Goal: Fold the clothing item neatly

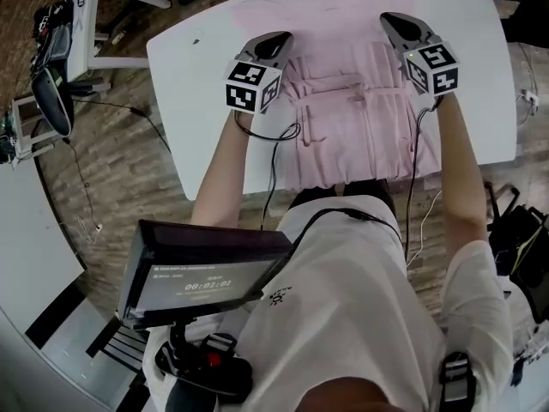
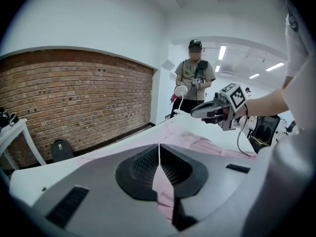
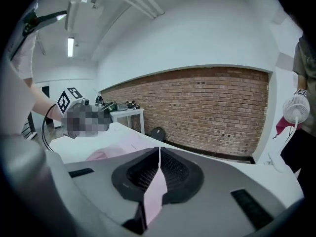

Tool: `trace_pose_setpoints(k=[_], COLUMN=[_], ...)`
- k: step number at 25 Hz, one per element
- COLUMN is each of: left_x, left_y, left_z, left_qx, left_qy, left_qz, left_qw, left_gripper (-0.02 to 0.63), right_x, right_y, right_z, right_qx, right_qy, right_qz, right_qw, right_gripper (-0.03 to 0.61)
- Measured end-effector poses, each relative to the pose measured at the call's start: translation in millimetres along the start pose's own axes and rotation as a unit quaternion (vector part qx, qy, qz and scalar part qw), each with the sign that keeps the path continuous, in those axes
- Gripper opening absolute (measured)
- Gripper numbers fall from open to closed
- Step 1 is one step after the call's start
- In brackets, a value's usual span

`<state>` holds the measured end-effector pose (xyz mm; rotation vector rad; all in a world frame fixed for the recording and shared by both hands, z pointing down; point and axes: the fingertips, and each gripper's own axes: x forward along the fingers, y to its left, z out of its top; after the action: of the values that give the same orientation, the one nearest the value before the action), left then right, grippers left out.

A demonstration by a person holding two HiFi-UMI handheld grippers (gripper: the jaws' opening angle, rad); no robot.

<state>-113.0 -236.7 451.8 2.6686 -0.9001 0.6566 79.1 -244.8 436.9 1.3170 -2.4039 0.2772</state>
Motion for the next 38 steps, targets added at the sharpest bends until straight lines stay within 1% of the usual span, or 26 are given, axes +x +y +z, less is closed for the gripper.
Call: trace_pose_setpoints(k=[4, 8, 12, 15, 17, 20, 23, 26, 31, 34, 38], left_x=[-24.4, -41.0, -57.2, -65.8, -72.1, -84.2, -96.1, -104.0, -113.1, -121.8, -133.6], left_y=[-15.9, -32.3, -47.1, -57.6, -65.9, -82.0, -111.7, -153.3, -180.9, -209.2, -250.2], left_z=[6.0, 5.7, 6.4, 5.2, 4.6, 3.9, -2.9, -15.1, -31.6, -44.2, -64.0], left_qx=[0.005, -0.002, -0.015, -0.024, -0.034, -0.036, -0.038, -0.038, -0.06, -0.066, -0.079], left_qy=[-0.02, -0.03, -0.044, -0.041, -0.039, -0.045, -0.047, -0.042, -0.043, -0.042, -0.037], left_qz=[-0.002, -0.011, -0.007, -0.005, -0.006, -0.002, -0.001, 0.006, 0.024, 0.042, 0.055], left_qw=[0.9998, 0.9995, 0.9989, 0.9989, 0.9986, 0.9983, 0.9982, 0.9984, 0.997, 0.9961, 0.9947], left_gripper=[0.012, 0.003, 0.003, 0.003, 0.003, 0.003, 0.003, 0.003, 0.003, 0.003, 0.003], right_x=[-26.4, -50.4, -73.8, -87.4, -96.2, -110.0, -131.1, -163.1, -177.3, -203.2, -240.4], right_y=[20.3, 37.7, 52.1, 59.3, 62.5, 67.9, 78.1, 89.1, 102.4, 109.5, 123.5], right_z=[9.9, 4.3, -2.5, -5.4, -5.8, -4.1, -6.8, -18.3, -41.4, -53.8, -73.2], right_qx=[-0.004, 0.005, 0.022, 0.022, 0.024, 0.032, 0.036, 0.026, 0.031, 0.037, 0.034], right_qy=[-0.008, -0.009, -0.017, -0.019, -0.022, -0.035, -0.053, -0.061, -0.05, -0.055, -0.056], right_qz=[-0.022, -0.039, -0.042, -0.039, -0.035, -0.028, -0.015, -0.001, 0.025, 0.039, 0.062], right_qw=[1.0, 0.999, 0.999, 0.999, 0.999, 0.998, 0.998, 0.998, 0.998, 0.997, 0.996], right_gripper=[0.012, 0.014, 0.012, 0.012, 0.012, 0.012, 0.012, 0.003, 0.003, 0.003, 0.003])
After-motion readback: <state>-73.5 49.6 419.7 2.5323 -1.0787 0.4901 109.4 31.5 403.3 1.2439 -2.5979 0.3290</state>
